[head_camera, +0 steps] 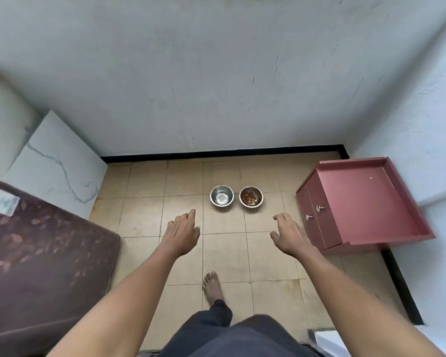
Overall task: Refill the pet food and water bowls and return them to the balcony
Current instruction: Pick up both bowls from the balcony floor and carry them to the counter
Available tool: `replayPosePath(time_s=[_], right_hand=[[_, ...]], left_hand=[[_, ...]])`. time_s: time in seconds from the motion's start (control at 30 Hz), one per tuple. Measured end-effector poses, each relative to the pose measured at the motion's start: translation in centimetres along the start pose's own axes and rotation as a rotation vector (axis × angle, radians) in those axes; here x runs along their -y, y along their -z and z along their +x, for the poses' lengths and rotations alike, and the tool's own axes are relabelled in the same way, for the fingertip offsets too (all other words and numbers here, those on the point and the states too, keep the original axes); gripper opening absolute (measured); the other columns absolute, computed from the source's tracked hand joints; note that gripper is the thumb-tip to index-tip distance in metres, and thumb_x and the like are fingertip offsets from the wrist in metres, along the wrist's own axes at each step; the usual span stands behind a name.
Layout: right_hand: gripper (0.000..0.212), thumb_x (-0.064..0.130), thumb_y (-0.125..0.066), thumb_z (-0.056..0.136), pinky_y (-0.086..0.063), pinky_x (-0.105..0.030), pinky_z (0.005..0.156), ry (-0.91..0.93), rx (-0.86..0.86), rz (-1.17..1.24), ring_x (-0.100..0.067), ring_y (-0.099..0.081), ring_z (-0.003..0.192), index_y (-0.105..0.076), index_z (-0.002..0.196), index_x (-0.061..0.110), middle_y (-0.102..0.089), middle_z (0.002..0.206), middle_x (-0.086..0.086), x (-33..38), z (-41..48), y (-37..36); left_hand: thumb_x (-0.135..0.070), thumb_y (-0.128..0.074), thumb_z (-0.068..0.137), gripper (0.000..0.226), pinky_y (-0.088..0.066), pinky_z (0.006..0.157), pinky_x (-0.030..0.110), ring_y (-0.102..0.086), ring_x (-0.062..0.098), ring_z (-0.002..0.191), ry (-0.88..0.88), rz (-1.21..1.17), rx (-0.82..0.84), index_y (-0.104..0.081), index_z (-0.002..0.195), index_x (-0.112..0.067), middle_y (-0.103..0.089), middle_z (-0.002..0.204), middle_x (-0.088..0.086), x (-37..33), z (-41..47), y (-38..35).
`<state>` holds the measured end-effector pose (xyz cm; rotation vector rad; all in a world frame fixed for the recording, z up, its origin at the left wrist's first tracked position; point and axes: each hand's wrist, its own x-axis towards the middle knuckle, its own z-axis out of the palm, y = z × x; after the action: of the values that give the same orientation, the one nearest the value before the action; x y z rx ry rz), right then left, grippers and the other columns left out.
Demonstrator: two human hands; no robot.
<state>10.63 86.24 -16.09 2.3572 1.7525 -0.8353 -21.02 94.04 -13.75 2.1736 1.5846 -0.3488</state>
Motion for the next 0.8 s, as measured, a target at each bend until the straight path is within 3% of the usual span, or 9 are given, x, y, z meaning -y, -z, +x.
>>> replayPosePath(time_s=[0.23,0.5,0.7,0.8], right_hand=[[0.048,0.028,-0.054,0.101,-0.045,-0.046,0.105,-0.058,0.040,0.033,-0.034,-0.054,0.132,-0.045,0.145,0.011,-0.046,0.150,-0.009,2.4,8.0,3.3],[0.055,0.028,-0.055,0.101,-0.041,-0.047,0.114,-0.103,0.122,0.114,-0.032,-0.049,0.140,-0.042,0.151,0.010,-0.045,0.155,-0.012,1.2,20.5,3.6],[0.057,0.024,-0.062,0.098,-0.044,-0.046,0.115,-0.220,0.237,0.235,-0.038,-0.051,0.139,-0.045,0.151,0.009,-0.048,0.153,-0.018,-3.9,37.9,-6.7],[0.059,0.023,-0.063,0.098,-0.046,-0.050,0.112,-0.314,0.282,0.301,-0.042,-0.052,0.136,-0.045,0.151,0.006,-0.050,0.149,-0.022,-7.1,46.6,-13.7]], left_hand=[[-0.033,-0.040,0.103,0.053,-0.043,0.098,0.047,-0.051,0.035,0.123,-0.059,-0.003,0.057,-0.031,0.149,-0.010,-0.055,0.136,0.013,0.7,9.9,3.2],[-0.031,-0.042,0.102,0.056,-0.045,0.092,0.046,-0.055,0.038,0.118,-0.043,-0.067,0.155,-0.029,0.152,-0.008,-0.056,0.134,0.016,-0.2,22.3,2.7],[-0.028,-0.046,0.101,0.059,-0.044,0.105,0.049,-0.049,0.039,0.132,0.138,-0.237,0.231,-0.030,0.154,-0.006,-0.053,0.143,0.021,0.1,38.0,-8.0],[-0.023,-0.049,0.101,0.057,-0.045,0.104,0.047,-0.052,0.042,0.129,0.205,-0.305,0.260,-0.034,0.151,-0.001,-0.055,0.139,0.026,1.0,46.1,-15.3]])
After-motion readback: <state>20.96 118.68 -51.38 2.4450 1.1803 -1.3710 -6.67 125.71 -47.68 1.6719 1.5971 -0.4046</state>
